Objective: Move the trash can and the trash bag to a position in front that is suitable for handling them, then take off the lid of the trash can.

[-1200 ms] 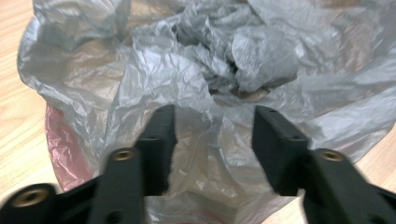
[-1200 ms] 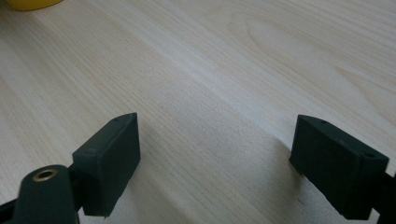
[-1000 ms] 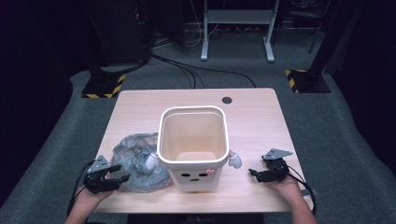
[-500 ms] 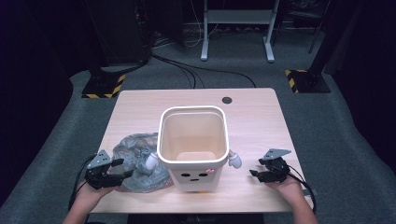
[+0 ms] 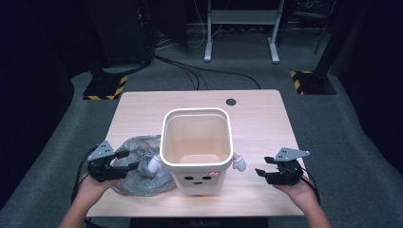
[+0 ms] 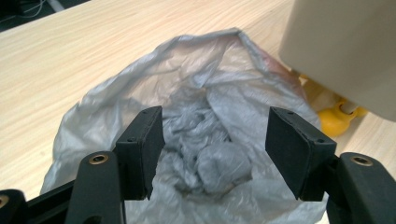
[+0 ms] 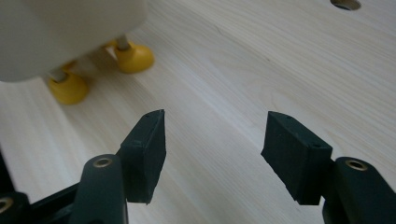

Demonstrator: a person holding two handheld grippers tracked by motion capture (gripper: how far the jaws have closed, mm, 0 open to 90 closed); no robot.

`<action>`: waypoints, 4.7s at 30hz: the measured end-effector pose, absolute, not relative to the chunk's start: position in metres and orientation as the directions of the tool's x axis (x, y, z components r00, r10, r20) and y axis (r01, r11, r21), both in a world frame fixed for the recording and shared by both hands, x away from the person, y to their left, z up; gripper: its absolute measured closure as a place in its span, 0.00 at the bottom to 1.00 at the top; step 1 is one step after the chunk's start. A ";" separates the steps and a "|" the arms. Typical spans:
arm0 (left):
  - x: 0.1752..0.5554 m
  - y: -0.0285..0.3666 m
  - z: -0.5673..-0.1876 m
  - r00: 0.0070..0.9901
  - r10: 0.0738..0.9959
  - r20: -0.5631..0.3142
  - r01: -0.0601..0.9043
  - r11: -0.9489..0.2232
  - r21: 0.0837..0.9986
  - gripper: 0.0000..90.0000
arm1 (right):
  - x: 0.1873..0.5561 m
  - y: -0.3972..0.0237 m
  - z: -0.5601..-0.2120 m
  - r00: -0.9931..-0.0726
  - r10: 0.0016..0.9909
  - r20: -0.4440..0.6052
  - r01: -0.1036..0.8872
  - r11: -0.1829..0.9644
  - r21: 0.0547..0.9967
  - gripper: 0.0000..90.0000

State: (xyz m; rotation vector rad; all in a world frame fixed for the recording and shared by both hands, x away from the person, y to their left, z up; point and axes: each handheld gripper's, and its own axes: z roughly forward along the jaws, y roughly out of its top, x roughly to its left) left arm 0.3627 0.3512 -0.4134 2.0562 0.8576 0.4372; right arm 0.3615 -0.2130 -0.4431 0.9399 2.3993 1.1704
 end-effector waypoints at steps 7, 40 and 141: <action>0.371 0.340 -0.393 0.725 0.689 -0.019 0.395 -0.393 0.830 0.44 | 0.353 -0.198 -0.413 -0.802 0.597 0.008 0.365 0.480 0.798 0.51; 0.368 0.306 -0.315 0.808 0.589 -0.027 0.309 -0.385 0.869 0.46 | 0.360 -0.159 -0.293 -0.851 0.523 -0.047 0.232 0.455 0.860 0.37; 0.414 0.270 -0.307 0.806 0.591 -0.022 0.294 -0.367 0.883 0.36 | 0.333 -0.072 -0.262 -1.000 0.015 0.004 0.011 0.536 0.844 0.84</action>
